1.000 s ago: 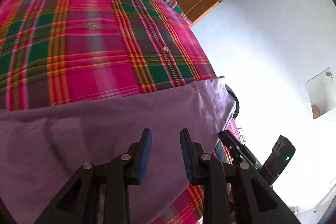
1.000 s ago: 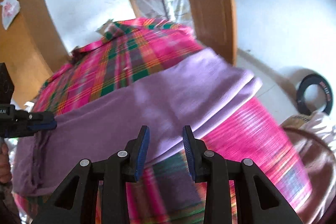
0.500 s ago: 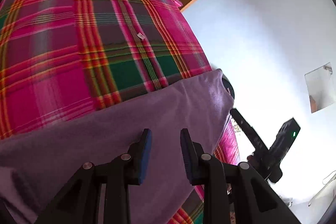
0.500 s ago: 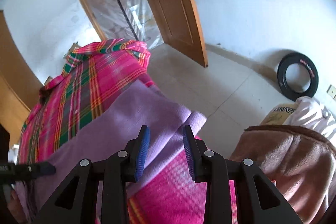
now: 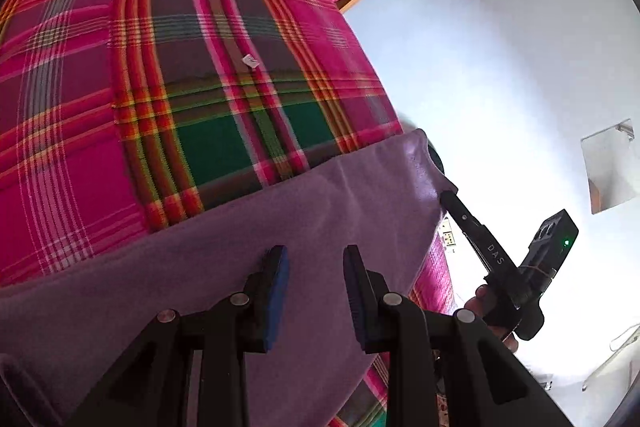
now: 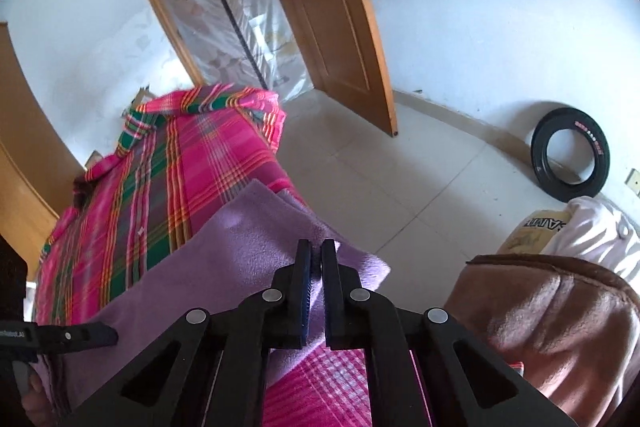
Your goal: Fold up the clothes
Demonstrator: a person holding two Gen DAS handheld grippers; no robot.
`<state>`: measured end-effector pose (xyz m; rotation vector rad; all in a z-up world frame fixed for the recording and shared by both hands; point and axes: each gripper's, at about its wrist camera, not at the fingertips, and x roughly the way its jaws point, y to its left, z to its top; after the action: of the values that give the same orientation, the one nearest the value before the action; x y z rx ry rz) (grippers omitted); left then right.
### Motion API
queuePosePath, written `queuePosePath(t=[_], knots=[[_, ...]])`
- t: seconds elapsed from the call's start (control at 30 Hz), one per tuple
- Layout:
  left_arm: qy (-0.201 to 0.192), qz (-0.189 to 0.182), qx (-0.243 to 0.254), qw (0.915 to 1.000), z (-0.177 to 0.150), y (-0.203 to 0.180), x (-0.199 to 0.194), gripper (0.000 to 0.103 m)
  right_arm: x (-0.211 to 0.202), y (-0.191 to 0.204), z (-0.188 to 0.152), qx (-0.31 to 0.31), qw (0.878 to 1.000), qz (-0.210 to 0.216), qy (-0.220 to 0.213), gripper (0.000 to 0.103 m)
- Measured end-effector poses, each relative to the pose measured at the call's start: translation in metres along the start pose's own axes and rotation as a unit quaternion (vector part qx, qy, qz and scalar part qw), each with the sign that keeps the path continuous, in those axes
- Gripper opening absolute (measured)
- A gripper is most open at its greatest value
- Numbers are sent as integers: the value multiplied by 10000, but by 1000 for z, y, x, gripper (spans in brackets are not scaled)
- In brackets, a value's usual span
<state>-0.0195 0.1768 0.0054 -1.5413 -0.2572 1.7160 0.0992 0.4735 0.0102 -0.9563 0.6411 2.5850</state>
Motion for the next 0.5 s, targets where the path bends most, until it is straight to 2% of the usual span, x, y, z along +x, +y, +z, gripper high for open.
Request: queuePosePath(t=[0.13,0.27,0.33,0.37,0.4,0.47,0.5], knots=[[48,-44,6,10000,-1,0,0,28,2,-2,-1,28,9998,-165,94,5],[88,-57,6,9999,4,-10,8,28,19,-9,-3,178,9992,-101,353,8],[89,-58,-12,9999,6,-13,10,28,17,-11,-3,262,9992,-20,301,10],[90,-59,-8,9999,7,-14,11,28,17,-13,-3,309,9991,1,303,16],[101,-47,-8,9999,7,-15,11,28,17,-14,-3,355,9989,22,304,26],[135,-57,7,9999,8,-14,10,28,17,-17,-3,448,9985,63,307,38],[153,-66,16,9999,8,-13,9,28,17,-18,-3,495,9983,84,309,38]])
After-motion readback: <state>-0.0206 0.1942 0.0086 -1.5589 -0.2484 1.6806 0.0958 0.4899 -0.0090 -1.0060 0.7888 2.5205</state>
